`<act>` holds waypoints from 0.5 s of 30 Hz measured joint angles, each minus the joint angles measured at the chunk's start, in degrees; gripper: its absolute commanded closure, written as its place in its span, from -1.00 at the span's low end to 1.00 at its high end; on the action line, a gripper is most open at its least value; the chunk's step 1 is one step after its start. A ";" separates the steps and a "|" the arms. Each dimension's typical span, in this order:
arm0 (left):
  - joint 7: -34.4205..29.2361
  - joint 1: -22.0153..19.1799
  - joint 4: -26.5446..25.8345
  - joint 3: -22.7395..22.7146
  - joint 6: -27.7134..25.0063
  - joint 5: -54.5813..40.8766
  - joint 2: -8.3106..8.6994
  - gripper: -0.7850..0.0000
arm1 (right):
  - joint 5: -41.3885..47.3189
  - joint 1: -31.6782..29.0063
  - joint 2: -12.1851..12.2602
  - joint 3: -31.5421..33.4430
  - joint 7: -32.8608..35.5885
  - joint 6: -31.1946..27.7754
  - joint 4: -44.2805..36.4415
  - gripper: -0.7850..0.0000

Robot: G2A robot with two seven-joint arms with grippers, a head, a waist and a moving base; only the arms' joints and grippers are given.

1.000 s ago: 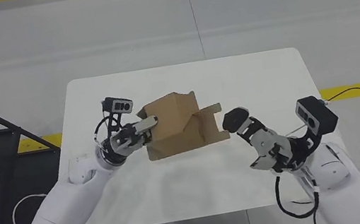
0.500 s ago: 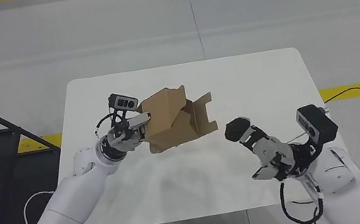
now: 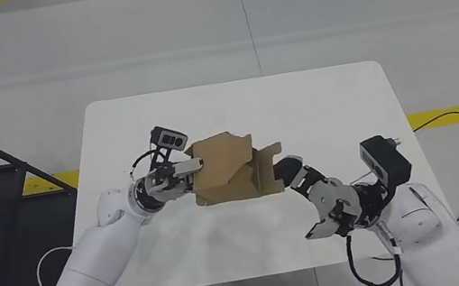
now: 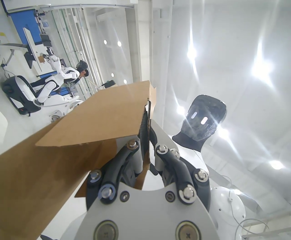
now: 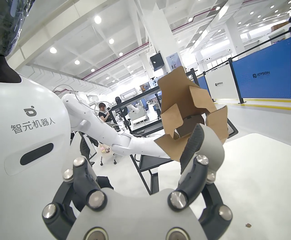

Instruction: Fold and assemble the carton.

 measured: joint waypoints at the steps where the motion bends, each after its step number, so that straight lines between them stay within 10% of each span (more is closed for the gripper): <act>1: -0.13 0.05 0.08 -0.14 0.14 0.36 -0.16 1.00 | -0.14 0.02 0.00 -0.08 -0.08 0.01 -0.01 -1.00; 15: -1.24 0.74 0.31 -1.94 1.26 4.67 -1.72 1.00 | -3.62 0.34 0.07 -1.28 -0.78 1.68 -0.74 -1.00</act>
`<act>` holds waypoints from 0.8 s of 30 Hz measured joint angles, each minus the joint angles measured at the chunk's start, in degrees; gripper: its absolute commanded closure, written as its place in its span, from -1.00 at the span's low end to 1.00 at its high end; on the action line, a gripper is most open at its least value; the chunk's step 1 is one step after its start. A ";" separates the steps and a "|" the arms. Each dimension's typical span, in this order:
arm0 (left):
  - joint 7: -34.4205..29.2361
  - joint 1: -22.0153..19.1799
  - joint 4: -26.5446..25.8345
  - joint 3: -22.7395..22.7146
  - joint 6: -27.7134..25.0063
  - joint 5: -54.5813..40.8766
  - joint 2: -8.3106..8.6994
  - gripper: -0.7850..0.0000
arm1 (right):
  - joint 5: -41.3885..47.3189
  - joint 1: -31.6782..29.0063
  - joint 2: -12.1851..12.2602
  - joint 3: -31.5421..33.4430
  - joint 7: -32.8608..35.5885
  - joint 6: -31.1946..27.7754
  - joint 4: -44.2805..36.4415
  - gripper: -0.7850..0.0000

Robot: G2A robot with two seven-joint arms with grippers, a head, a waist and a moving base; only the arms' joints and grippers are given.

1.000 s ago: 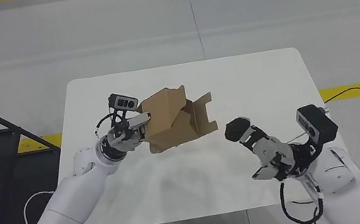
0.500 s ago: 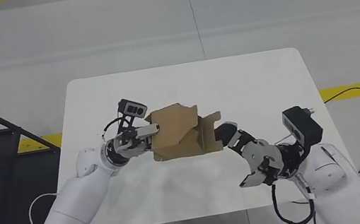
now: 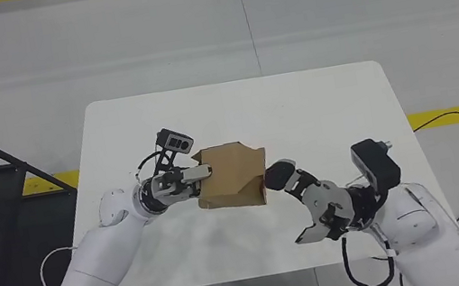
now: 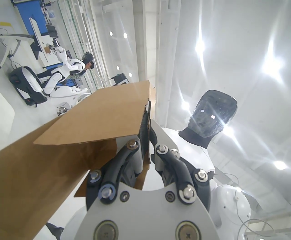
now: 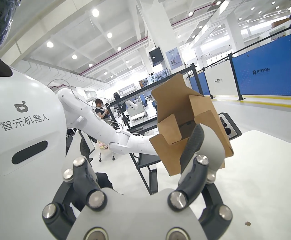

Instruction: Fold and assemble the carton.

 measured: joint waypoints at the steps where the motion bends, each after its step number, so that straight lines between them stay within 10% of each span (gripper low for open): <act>1: 0.00 0.00 0.00 0.01 0.00 -0.02 0.00 1.00 | -0.56 0.02 0.00 -0.07 0.00 0.38 -0.11 -1.00; 24: 0.01 -0.01 0.00 0.02 -0.01 -0.04 0.01 1.00 | -12.55 -0.57 -0.47 -1.15 -5.77 4.27 -2.83 -1.00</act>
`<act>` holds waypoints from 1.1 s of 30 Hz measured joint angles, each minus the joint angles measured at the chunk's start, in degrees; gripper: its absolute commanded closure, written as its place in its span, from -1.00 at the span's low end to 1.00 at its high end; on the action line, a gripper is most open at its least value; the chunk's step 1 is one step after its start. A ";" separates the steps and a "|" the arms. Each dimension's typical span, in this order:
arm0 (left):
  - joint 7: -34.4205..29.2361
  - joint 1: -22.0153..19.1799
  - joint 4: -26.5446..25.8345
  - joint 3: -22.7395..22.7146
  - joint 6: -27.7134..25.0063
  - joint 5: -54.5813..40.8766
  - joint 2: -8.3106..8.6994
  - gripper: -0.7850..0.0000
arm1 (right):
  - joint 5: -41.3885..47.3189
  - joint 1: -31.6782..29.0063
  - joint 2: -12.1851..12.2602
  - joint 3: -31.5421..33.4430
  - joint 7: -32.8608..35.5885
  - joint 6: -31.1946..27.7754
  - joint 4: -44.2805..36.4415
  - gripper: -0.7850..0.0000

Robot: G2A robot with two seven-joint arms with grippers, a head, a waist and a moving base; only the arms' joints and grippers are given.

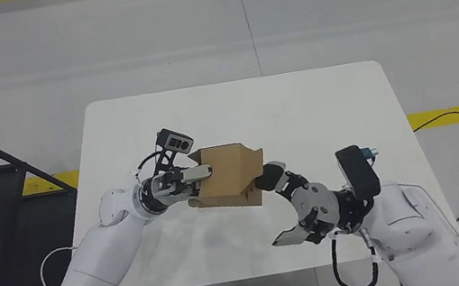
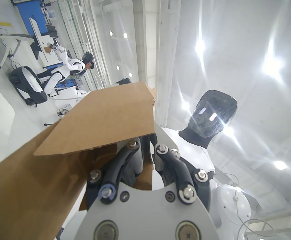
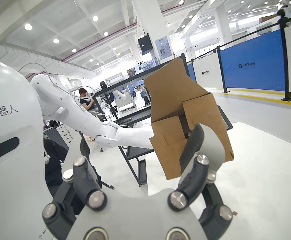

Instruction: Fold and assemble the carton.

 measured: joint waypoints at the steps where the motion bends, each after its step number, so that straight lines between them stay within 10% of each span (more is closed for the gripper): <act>1: 0.00 0.00 0.00 0.00 0.00 0.00 0.00 1.00 | -0.54 -0.11 -0.02 0.03 -0.38 -0.06 -0.13 -1.00; 14: 3.33 1.59 -2.83 -1.35 0.63 2.96 -0.03 1.00 | -5.38 -0.58 -0.15 -0.36 -2.78 1.27 -0.78 -1.00; 33: 15.15 8.20 -11.08 -9.17 -13.42 26.24 0.35 1.00 | -3.55 -2.98 0.43 2.20 -4.58 1.51 -1.04 -1.00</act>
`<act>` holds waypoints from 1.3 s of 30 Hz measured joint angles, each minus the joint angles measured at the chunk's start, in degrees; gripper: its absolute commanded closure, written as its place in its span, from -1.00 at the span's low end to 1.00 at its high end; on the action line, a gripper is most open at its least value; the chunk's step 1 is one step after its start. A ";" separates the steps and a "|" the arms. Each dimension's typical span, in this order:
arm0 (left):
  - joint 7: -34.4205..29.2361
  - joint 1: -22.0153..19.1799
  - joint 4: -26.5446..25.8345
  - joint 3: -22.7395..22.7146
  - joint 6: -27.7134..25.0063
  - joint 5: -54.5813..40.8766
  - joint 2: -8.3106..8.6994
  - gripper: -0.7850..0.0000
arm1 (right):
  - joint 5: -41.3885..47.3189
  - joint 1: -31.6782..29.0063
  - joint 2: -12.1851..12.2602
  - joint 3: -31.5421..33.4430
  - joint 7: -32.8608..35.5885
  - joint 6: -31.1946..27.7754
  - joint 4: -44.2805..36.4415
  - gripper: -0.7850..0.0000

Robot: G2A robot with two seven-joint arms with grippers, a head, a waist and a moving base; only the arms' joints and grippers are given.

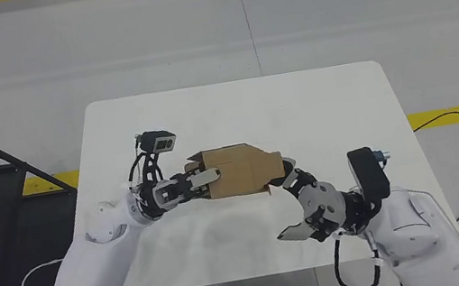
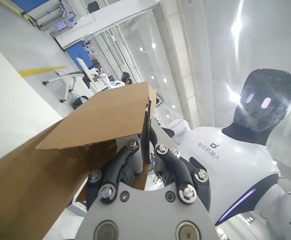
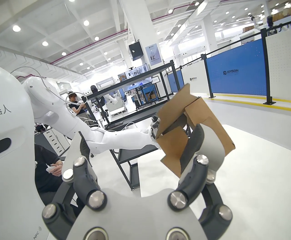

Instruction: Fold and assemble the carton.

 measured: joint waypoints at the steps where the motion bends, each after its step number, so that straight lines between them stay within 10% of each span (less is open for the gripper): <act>1: 0.40 0.45 -0.44 -0.14 -0.45 0.82 0.00 1.00 | 0.26 0.02 0.02 -0.05 0.17 0.25 0.02 -1.00; 14: 4.88 3.72 -3.79 -1.81 -6.62 2.12 -0.40 1.00 | 7.09 -1.72 0.43 1.86 -0.96 0.40 0.99 -1.00; 39: 10.44 2.71 -2.87 -0.93 -10.14 5.79 -1.67 1.00 | 27.60 -1.31 3.11 3.26 21.73 9.51 0.55 -1.00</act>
